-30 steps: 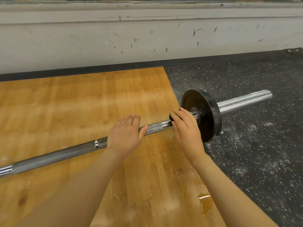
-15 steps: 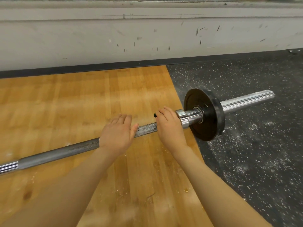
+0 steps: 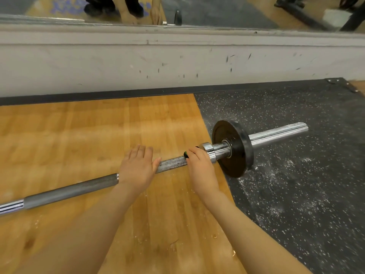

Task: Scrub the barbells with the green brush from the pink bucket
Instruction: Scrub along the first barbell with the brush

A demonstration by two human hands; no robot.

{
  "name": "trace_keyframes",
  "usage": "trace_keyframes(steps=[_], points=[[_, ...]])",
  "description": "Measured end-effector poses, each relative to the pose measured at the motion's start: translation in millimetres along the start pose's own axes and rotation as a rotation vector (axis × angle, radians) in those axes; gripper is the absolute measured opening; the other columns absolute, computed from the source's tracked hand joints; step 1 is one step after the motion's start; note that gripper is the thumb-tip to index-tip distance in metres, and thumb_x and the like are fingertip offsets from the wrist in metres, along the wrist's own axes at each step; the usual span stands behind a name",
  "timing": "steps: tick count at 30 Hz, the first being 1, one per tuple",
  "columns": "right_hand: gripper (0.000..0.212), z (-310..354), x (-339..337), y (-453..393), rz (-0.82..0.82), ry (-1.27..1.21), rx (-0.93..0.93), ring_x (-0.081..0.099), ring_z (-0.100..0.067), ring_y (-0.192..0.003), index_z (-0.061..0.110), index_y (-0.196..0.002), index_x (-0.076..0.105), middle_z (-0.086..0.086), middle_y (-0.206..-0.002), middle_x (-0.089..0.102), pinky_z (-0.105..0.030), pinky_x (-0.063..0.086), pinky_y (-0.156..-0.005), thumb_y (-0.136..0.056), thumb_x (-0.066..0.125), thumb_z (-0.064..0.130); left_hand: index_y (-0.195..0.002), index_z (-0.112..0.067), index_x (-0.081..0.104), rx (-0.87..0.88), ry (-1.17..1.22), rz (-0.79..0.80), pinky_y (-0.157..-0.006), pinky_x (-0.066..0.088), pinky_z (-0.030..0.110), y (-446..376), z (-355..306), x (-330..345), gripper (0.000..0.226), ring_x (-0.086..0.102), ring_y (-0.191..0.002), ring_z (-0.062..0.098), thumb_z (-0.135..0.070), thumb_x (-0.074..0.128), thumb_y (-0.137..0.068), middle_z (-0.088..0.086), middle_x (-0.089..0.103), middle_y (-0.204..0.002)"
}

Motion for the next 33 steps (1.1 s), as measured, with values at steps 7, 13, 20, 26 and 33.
trace_keyframes(steps=[7,13,20,26,33], points=[[0.037,0,-47,36,-0.060,0.010,0.049,0.050,-0.024,-0.124,0.004,-0.128,0.060,-0.008,-0.131,0.057,-0.026,0.030,-0.108,-0.090,0.061,0.000,-0.151,-0.009,0.011,0.009,-0.013,0.005,-0.119,0.006,0.040,5,-25,-44,0.070,0.006,-0.147,0.028,-0.056,0.008,-0.098,0.014,0.011,-0.159],[0.032,-3,-112,44,-0.139,0.059,0.141,0.053,-0.029,-0.119,0.000,-0.124,0.061,-0.015,-0.126,0.060,-0.032,0.035,-0.105,-0.093,0.058,0.003,-0.151,-0.008,0.015,0.191,0.088,-0.077,-0.119,0.008,0.039,-2,-79,-90,0.065,0.006,-0.147,0.027,-0.050,0.013,-0.101,0.014,0.013,-0.159],[0.033,-9,-149,56,-0.083,0.144,0.284,0.051,-0.031,-0.122,-0.003,-0.127,0.058,-0.017,-0.129,0.057,-0.029,0.035,-0.105,-0.097,0.052,0.006,-0.145,-0.007,0.026,0.319,0.117,-0.015,-0.117,0.014,0.039,12,-111,-95,0.060,0.015,-0.145,0.030,-0.048,0.018,-0.102,0.016,0.021,-0.156],[0.035,-30,-161,63,0.062,0.112,0.214,0.049,-0.019,-0.123,0.005,-0.130,0.056,-0.007,-0.132,0.054,-0.001,0.025,-0.101,-0.096,0.055,0.011,-0.146,-0.008,0.025,0.329,0.110,0.017,-0.117,0.013,0.038,5,-130,-84,0.062,0.014,-0.145,0.029,-0.050,0.018,-0.101,0.014,0.019,-0.157],[0.039,-52,-149,18,-0.005,0.213,-0.042,0.059,-0.034,-0.114,-0.004,-0.119,0.062,-0.018,-0.121,0.062,-0.035,0.045,-0.100,-0.081,0.069,0.001,-0.143,-0.009,0.030,0.228,0.140,-0.014,-0.117,0.016,0.037,-21,-148,-72,0.059,0.017,-0.145,0.027,-0.050,0.019,-0.101,0.013,0.025,-0.155]])
Point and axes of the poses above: each hand's wrist, its own y-axis away from the middle knuckle, its own x-axis out of the palm, z = x × y, the point moved 1 cm from there along -y, towards the middle knuckle
